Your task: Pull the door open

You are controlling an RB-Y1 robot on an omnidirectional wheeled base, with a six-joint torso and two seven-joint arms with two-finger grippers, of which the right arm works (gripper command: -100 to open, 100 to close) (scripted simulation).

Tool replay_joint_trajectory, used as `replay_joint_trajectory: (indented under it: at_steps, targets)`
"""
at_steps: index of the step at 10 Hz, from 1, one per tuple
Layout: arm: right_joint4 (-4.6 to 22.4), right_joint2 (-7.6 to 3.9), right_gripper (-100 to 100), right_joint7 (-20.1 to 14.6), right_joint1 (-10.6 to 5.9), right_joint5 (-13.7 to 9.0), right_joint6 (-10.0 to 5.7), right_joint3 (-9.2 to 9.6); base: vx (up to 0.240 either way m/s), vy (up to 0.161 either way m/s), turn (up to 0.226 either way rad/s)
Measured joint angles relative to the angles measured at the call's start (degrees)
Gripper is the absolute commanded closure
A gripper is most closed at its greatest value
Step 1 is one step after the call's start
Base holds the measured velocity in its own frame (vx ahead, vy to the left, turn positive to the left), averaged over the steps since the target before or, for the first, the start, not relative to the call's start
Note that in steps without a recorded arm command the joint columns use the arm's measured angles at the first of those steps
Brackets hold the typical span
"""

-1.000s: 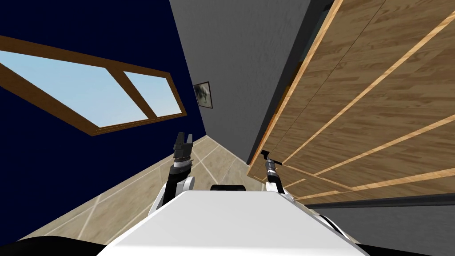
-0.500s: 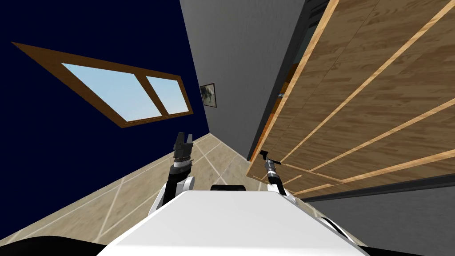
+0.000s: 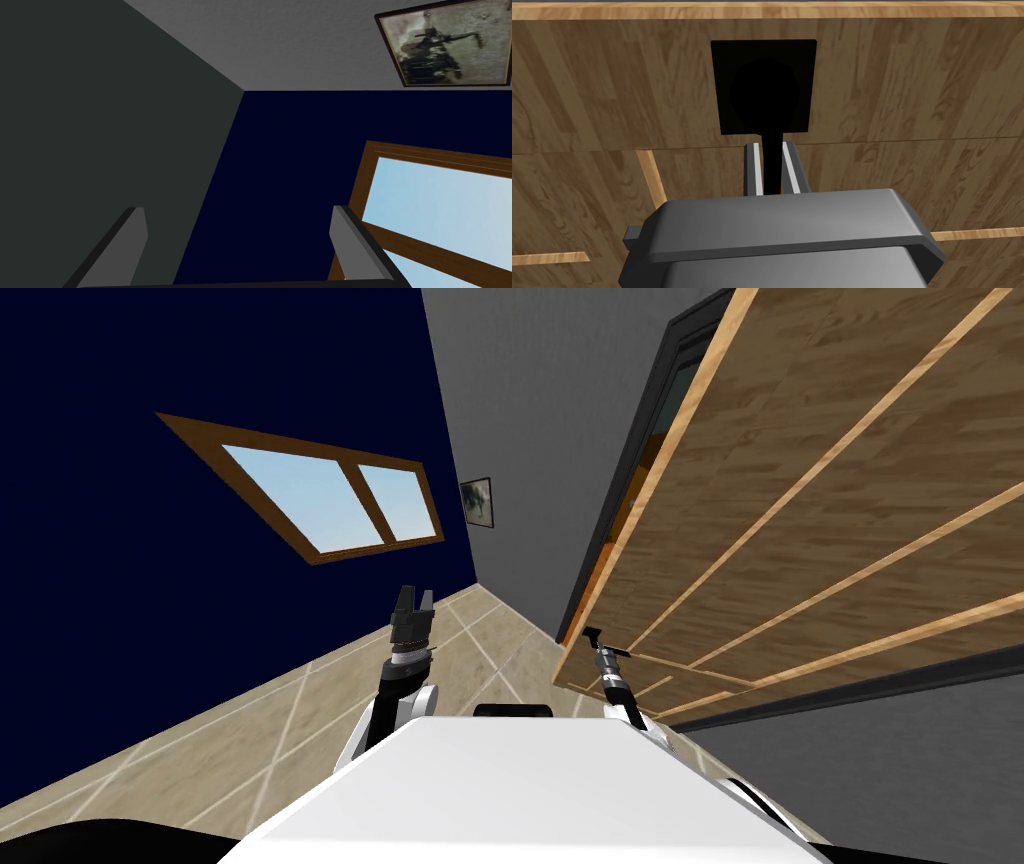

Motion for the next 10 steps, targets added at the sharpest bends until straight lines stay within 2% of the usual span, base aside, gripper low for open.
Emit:
replay_joint_trajectory:
  at_steps: [3, 5, 6, 7, 10]
  targets:
    - [-1.64, -1.16, 100, -1.96, 1.80, 1.09, -0.55, 2.19, -0.233, -0.055, 0.101]
    - [-1.54, -1.77, 100, -3.19, 2.15, 1.73, -1.45, 3.42, -0.157, -0.029, 0.055]
    - [-1.49, -1.64, 100, -3.30, 2.28, 1.84, -1.44, 3.63, -0.153, -0.025, 0.124]
    - [-0.94, -2.11, 100, -3.83, 2.33, 2.04, -2.26, 4.16, -0.199, -0.030, 0.093]
    - [-2.37, -3.48, 100, -5.26, 3.97, 2.51, -3.41, 5.57, -0.186, -0.038, 0.092]
